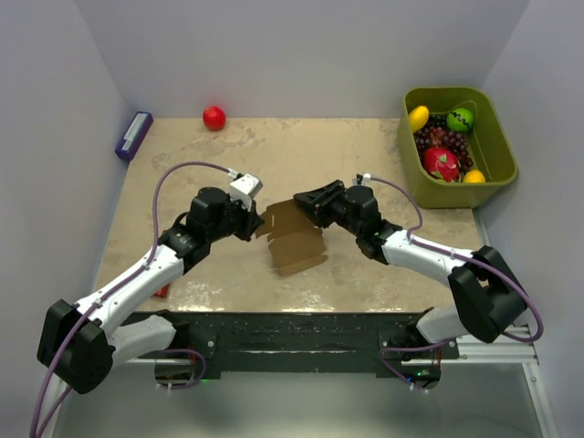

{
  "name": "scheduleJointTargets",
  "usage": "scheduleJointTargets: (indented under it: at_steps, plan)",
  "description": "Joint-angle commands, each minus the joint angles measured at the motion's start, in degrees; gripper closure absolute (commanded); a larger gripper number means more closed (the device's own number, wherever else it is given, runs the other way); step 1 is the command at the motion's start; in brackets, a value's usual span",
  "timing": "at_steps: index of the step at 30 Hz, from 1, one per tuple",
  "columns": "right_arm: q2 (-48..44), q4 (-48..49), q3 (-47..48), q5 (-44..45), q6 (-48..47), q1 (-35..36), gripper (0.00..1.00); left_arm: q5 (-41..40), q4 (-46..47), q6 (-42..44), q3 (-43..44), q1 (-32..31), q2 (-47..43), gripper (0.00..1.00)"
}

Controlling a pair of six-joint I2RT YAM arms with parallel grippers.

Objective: Fold the paper box

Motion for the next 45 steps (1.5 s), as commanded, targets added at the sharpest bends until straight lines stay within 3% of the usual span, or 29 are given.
scheduleJointTargets:
  at_steps: [1, 10, 16, 32, 45]
  plan:
    - [-1.2, 1.6, -0.8, 0.8, -0.4, 0.0, 0.63, 1.2, 1.7, 0.7, -0.4, -0.2, -0.9, 1.00]
    - [-1.8, 0.7, -3.0, -0.7, -1.6, 0.0, 0.80, 2.0, 2.2, -0.3, -0.6, -0.1, -1.2, 1.00]
    - [-2.0, 0.7, -5.9, -0.4, -1.8, 0.3, 0.85, 2.7, 2.6, -0.6, -0.8, 0.0, -0.9, 1.00]
    - [-0.9, -2.1, -4.9, 3.9, -9.1, 0.4, 0.88, 9.9, 4.4, 0.1, -1.3, -0.1, -0.5, 1.00]
    - [4.4, 0.4, -4.4, 2.5, -10.5, 0.6, 0.91, 12.9, 5.4, -0.1, -1.6, 0.0, -0.4, 1.00]
